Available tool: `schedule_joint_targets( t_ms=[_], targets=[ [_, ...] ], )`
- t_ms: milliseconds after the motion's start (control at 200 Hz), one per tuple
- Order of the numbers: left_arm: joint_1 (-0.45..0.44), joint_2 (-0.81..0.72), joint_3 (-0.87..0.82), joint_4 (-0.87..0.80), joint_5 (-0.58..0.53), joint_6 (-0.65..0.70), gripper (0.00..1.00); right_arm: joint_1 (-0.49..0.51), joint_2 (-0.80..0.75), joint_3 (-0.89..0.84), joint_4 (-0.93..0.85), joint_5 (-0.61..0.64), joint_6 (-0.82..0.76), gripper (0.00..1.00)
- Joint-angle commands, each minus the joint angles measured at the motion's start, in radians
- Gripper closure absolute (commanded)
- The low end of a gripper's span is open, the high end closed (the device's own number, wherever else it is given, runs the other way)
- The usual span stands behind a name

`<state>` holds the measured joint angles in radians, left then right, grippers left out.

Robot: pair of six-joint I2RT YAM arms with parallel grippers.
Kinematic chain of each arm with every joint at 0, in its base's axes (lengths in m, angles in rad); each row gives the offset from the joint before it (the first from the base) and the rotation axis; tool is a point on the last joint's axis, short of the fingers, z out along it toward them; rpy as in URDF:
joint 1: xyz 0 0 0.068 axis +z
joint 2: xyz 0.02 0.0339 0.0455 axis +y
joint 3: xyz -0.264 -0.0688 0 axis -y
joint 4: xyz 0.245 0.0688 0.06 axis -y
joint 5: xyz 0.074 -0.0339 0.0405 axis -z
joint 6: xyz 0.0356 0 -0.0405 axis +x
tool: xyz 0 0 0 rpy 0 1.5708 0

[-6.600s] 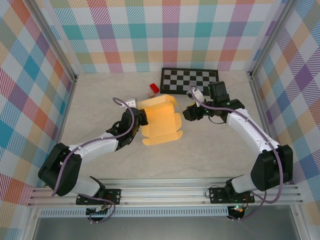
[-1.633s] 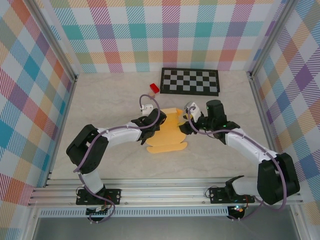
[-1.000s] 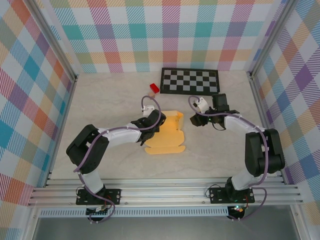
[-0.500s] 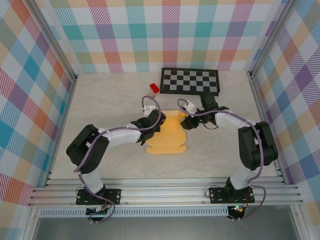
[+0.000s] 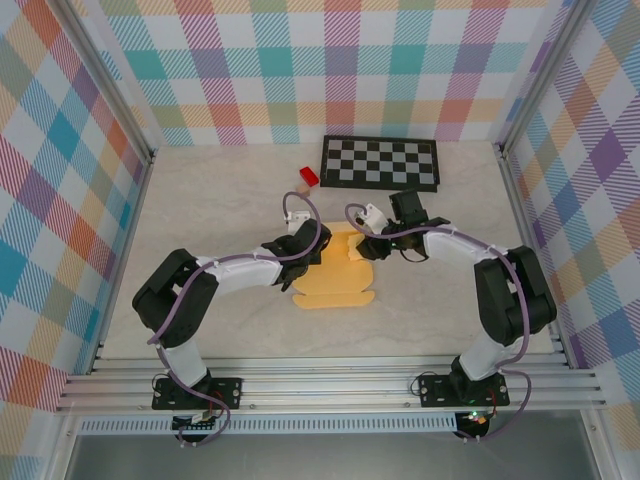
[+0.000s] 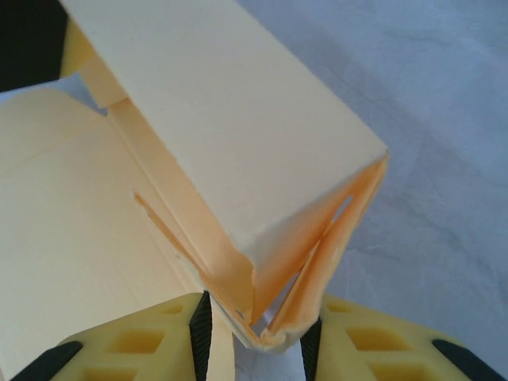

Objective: Fold the paper box

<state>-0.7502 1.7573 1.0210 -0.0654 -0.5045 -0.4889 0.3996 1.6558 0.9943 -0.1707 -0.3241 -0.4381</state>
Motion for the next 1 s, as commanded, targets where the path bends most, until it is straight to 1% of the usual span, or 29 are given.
schedule_joint_targets(
  t_ms=[0,180,215,290,350,390,400,435,550,665,715,755,825,955,995],
  targets=[
    [0.008,-0.047,-0.013,0.043,0.02,-0.04,1.0,0.032,-0.015,0.001,0.085,0.114,0.126,0.63],
    [0.008,-0.055,-0.019,0.039,0.024,-0.067,1.0,0.087,0.02,0.024,0.127,0.261,0.232,0.64],
    [0.009,-0.056,-0.019,0.036,0.024,-0.073,1.0,0.1,0.027,0.026,0.136,0.292,0.25,0.66],
    [0.008,-0.056,-0.019,0.036,0.025,-0.082,1.0,0.129,0.048,0.037,0.145,0.359,0.29,0.76],
    [0.008,-0.055,-0.018,0.034,0.031,-0.092,1.0,0.15,0.067,0.053,0.141,0.413,0.323,0.88],
    [0.008,-0.055,-0.018,0.035,0.032,-0.096,1.0,0.16,0.081,0.065,0.137,0.447,0.332,0.93],
    [0.008,-0.055,-0.018,0.034,0.033,-0.098,1.0,0.162,0.083,0.067,0.137,0.455,0.358,0.94],
    [0.008,-0.053,-0.016,0.035,0.035,-0.101,1.0,0.169,0.091,0.07,0.141,0.487,0.382,1.0],
    [0.008,-0.053,-0.008,0.018,0.032,-0.106,1.0,0.181,0.109,0.076,0.134,0.614,0.456,1.0],
    [0.008,-0.042,0.009,-0.015,0.016,-0.111,1.0,0.213,0.155,0.134,0.028,0.816,0.516,1.0],
    [0.009,-0.031,0.026,-0.039,0.009,-0.111,1.0,0.226,0.183,0.153,0.004,0.868,0.519,1.0],
    [0.008,-0.02,0.039,-0.055,0.006,-0.11,1.0,0.233,0.2,0.161,-0.008,0.884,0.532,1.0],
    [0.008,-0.004,0.048,-0.06,0.005,-0.113,1.0,0.235,0.211,0.151,-0.01,0.887,0.6,1.0],
    [0.001,-0.001,0.017,-0.009,-0.016,-0.133,1.0,0.238,0.218,0.127,-0.03,0.893,0.744,1.0],
    [-0.006,-0.005,0.008,0.006,-0.039,-0.133,1.0,0.244,0.218,0.11,-0.028,0.92,0.798,1.0]
  ],
)
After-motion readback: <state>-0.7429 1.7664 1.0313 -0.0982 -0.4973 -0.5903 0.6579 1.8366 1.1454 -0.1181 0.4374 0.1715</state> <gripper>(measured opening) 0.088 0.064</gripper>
